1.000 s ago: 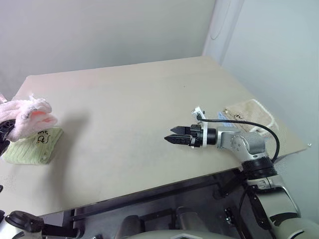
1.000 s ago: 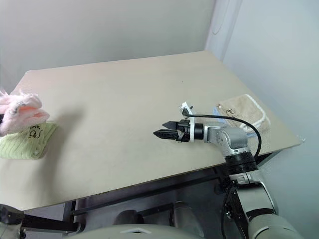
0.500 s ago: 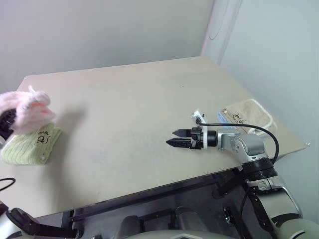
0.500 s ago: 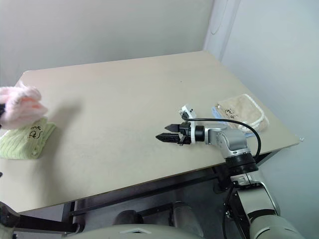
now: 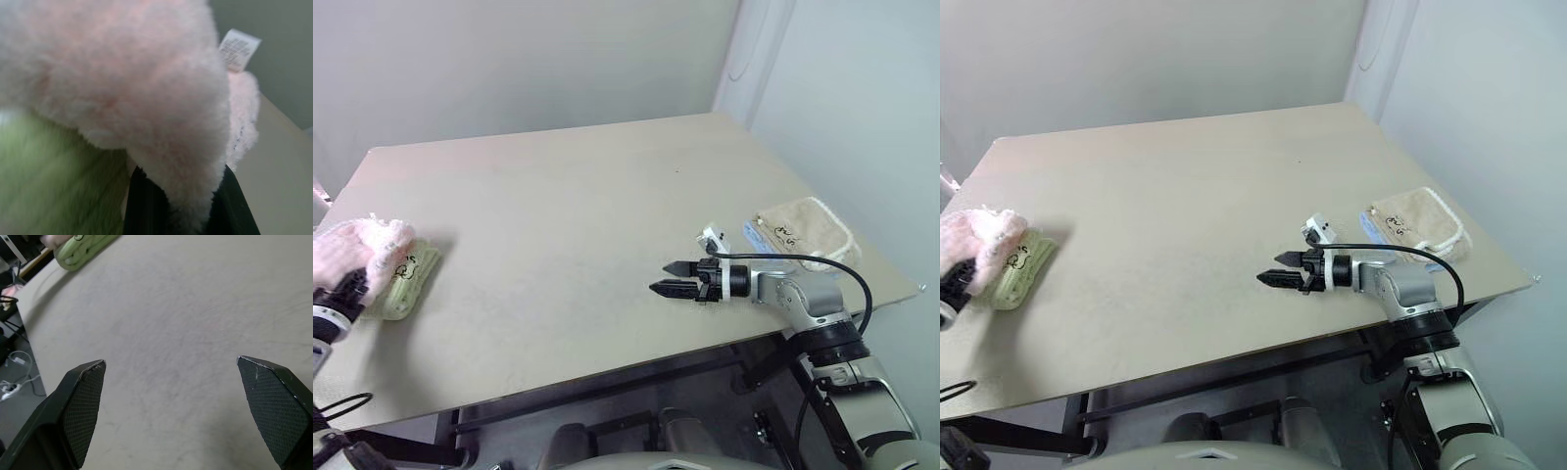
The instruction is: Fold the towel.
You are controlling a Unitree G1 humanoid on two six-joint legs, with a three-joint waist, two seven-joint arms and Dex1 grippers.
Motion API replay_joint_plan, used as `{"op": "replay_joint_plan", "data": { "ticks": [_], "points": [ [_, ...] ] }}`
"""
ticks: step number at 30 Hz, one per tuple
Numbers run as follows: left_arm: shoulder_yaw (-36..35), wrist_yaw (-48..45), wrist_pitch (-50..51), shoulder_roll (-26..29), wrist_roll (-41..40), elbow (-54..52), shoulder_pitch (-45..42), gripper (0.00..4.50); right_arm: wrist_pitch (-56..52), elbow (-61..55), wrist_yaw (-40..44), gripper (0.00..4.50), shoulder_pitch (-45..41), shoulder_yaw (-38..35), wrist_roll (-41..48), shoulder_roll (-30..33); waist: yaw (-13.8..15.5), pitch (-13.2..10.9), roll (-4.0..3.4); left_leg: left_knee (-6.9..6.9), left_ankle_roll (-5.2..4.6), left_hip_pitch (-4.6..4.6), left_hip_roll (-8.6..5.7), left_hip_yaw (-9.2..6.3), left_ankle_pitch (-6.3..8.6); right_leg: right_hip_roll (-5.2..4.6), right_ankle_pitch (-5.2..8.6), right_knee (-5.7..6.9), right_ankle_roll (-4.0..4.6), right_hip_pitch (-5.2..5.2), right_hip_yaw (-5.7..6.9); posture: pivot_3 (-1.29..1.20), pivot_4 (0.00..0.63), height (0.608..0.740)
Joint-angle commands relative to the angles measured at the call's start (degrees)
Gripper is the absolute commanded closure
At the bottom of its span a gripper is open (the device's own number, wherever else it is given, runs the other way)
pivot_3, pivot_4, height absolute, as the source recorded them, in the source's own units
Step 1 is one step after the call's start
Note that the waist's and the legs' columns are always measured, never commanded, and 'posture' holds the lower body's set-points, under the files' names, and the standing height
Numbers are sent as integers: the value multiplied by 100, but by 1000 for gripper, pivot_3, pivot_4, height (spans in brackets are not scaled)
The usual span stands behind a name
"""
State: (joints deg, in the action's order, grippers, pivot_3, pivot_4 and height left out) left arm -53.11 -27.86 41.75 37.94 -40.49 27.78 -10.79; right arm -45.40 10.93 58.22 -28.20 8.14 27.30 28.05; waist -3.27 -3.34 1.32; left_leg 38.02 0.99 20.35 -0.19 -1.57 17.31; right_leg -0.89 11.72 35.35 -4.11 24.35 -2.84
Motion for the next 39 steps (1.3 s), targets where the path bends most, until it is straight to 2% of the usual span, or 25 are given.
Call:
{"op": "replay_joint_plan", "data": {
  "ticks": [1,9,19,26,27,30,36,38,39],
  "points": [
    [97,-49,92,-73,-186,-269,97,4490,106,-78,16,0,-61,-95,-36,43,-2,-1,-2,-1,0,0,0,1,0,0,-1,0,2,0,0,0,0,740],
    [-152,149,463,-107,-771,-409,40,4490,206,62,-44,0,-114,-75,-168,-46,23,0,-2,-1,0,0,1,0,0,1,0,1,0,2,0,0,0,740],
    [-400,493,346,-114,-1097,-419,32,4490,198,57,-76,0,-144,-122,-212,-93,55,0,-2,-1,0,0,0,1,0,3,-2,1,3,2,0,0,0,740],
    [-103,530,579,-98,-1094,-680,192,4490,230,138,-79,0,-208,-153,-227,-95,62,-1,-2,-1,0,0,0,2,0,4,-2,1,4,2,0,0,0,740],
    [-101,583,591,-144,-1110,-736,198,3824,241,154,-81,0,-216,-157,-231,-98,62,-1,-2,-1,0,0,0,2,0,4,-2,1,4,2,0,0,0,740],
    [-91,630,568,-220,-1119,-824,221,2880,260,161,-82,0,-211,-160,-230,-107,64,-1,-2,-1,0,0,0,2,0,4,-2,1,4,2,0,0,0,740],
    [-155,674,636,-217,-1221,-944,214,615,241,122,-67,0,-187,-155,-203,-107,66,0,-2,-1,0,-1,0,2,0,6,-2,2,5,2,0,0,0,740],
    [-287,733,794,-133,-1325,-1062,300,21,245,114,-55,0,-175,-153,-210,-82,65,0,-2,-1,0,0,0,2,0,6,-2,2,5,2,0,0,0,740],
    [-371,748,921,-89,-1421,-1182,404,21,237,102,-43,0,-169,-161,-199,-69,55,0,-2,-1,0,0,0,2,0,6,-2,2,5,2,-1,0,0,740]
  ]
}}
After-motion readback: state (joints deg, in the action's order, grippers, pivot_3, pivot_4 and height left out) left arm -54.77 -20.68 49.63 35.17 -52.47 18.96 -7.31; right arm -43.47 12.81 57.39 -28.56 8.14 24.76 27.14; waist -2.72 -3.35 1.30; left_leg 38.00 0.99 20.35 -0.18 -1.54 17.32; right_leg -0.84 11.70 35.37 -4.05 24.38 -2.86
